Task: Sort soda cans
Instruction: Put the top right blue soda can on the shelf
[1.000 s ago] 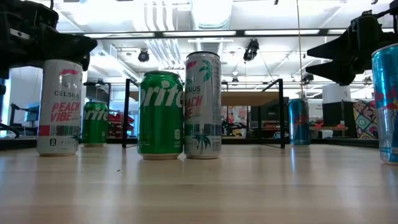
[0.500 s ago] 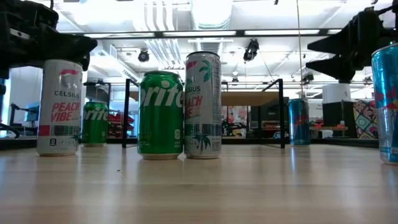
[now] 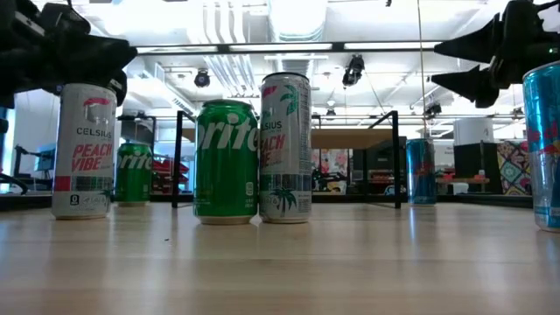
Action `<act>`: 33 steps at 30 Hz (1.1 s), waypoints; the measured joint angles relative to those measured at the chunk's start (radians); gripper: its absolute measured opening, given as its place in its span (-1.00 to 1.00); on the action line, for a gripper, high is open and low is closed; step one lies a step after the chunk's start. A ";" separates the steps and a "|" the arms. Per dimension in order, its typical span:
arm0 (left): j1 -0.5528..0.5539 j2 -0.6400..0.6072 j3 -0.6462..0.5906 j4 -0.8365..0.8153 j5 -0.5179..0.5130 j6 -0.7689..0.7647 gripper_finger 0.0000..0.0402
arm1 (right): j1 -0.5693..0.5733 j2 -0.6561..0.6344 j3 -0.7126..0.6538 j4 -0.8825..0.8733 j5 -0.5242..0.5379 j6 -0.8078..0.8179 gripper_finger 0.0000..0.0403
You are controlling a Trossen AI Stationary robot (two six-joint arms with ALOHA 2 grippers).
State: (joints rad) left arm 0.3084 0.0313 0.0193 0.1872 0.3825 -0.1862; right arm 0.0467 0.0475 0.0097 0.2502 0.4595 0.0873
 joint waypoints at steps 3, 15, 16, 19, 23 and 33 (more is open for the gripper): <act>0.000 0.000 0.000 0.000 -0.059 0.019 -0.71 | -0.001 0.000 0.005 0.010 0.055 -0.014 0.91; 0.000 0.002 0.000 0.006 -0.207 0.054 -0.71 | -0.002 0.007 0.018 -0.003 0.037 0.088 0.91; 0.000 0.002 0.000 0.004 -0.222 0.060 -0.71 | -0.001 0.008 0.018 -0.009 0.040 0.103 0.91; 0.000 0.002 0.000 0.008 -0.275 0.111 -0.71 | -0.001 0.010 0.019 -0.065 0.090 0.148 0.91; 0.000 0.004 0.000 0.016 -0.390 0.155 -0.71 | -0.002 0.019 0.019 -0.147 0.066 0.098 0.91; 0.000 0.061 0.000 0.015 -0.632 0.151 -0.71 | -0.002 0.069 0.042 -0.150 0.059 -0.006 0.92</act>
State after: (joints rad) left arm 0.3084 0.0927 0.0193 0.2027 -0.2494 -0.0354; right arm 0.0452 0.1161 0.0513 0.1005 0.5180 0.0811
